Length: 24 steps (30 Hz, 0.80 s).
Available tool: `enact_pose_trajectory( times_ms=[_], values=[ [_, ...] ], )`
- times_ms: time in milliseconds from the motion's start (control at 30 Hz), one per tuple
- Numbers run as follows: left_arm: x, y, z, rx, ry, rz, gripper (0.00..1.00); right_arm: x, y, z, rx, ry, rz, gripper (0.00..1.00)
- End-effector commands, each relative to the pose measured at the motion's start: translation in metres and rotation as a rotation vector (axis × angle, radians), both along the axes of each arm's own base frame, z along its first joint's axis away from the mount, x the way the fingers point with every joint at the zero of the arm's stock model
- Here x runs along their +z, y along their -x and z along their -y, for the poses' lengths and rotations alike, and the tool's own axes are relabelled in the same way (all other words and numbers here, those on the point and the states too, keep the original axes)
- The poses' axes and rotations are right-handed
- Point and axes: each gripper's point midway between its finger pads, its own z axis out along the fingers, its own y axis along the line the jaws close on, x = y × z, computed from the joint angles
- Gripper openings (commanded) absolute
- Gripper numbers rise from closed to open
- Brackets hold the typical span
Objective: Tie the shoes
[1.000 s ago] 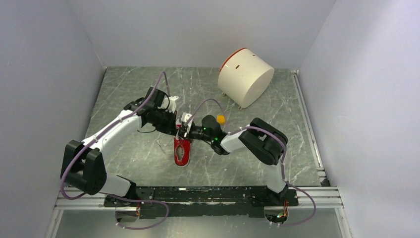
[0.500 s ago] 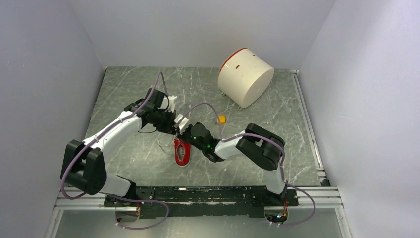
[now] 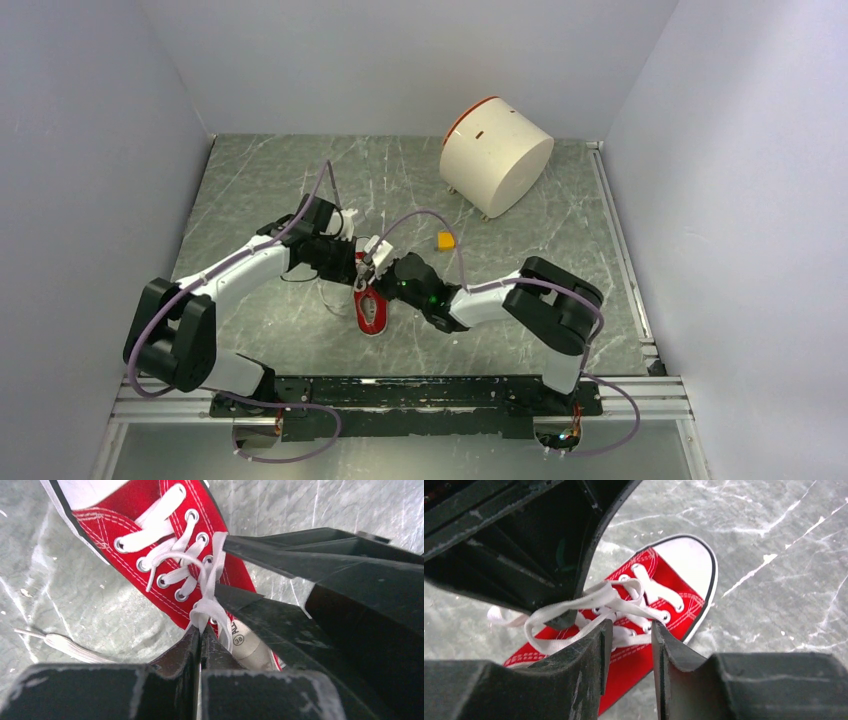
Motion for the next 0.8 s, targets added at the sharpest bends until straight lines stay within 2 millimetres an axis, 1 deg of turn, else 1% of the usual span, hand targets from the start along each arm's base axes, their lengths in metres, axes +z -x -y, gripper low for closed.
enact_pose_trajectory(
  times_ms=[0,67,167,200,267,300,333,367,433,500,600,633,700,733,767],
  values=[
    [-0.008,0.002,0.002,-0.021,0.007,-0.004,0.05,-0.004,0.017,0.014,0.014,0.034,-0.053,0.4],
    [-0.008,0.001,-0.001,-0.023,-0.007,0.005,0.05,-0.002,0.022,0.021,0.017,0.042,-0.067,0.41],
    [-0.007,0.0,-0.002,-0.029,-0.004,0.018,0.05,0.008,0.034,0.032,0.038,0.042,-0.083,0.43],
    [-0.006,0.0,-0.001,-0.033,0.002,0.019,0.05,0.011,0.038,0.035,0.042,0.039,-0.089,0.45],
    [-0.004,0.001,0.0,-0.041,0.01,0.025,0.05,0.02,0.041,0.039,0.037,0.018,-0.105,0.54],
    [-0.003,0.001,0.0,-0.039,0.013,0.025,0.05,0.024,0.037,0.042,0.004,0.002,-0.135,0.61],
    [-0.001,0.0,0.0,-0.04,0.014,0.028,0.05,0.03,0.03,0.042,-0.033,-0.029,-0.203,0.67],
    [0.0,0.0,0.001,-0.041,0.016,0.028,0.05,0.032,0.024,0.043,-0.052,-0.05,-0.281,0.69],
    [0.002,0.0,0.001,-0.048,0.018,0.031,0.05,0.044,0.016,0.036,-0.077,-0.132,-0.452,0.68],
    [0.001,0.0,0.002,-0.054,0.02,0.028,0.05,0.055,0.009,0.03,-0.101,-0.188,-0.58,0.66],
    [-0.002,0.001,0.003,-0.061,0.019,0.018,0.05,0.058,-0.006,0.028,-0.214,-0.253,-0.797,0.65],
    [-0.002,0.001,0.003,-0.061,0.019,0.017,0.05,0.056,-0.01,0.03,-0.254,-0.259,-0.866,0.64],
    [-0.001,0.0,0.003,-0.06,0.021,0.026,0.05,0.051,-0.019,0.025,-0.288,-0.266,-1.01,0.63],
    [0.0,0.0,0.003,-0.059,0.024,0.03,0.05,0.04,-0.02,0.021,-0.297,-0.246,-1.098,0.61],
    [0.001,0.0,0.003,-0.058,0.026,0.033,0.05,0.042,-0.024,0.013,-0.287,-0.239,-1.159,0.6]
  ],
)
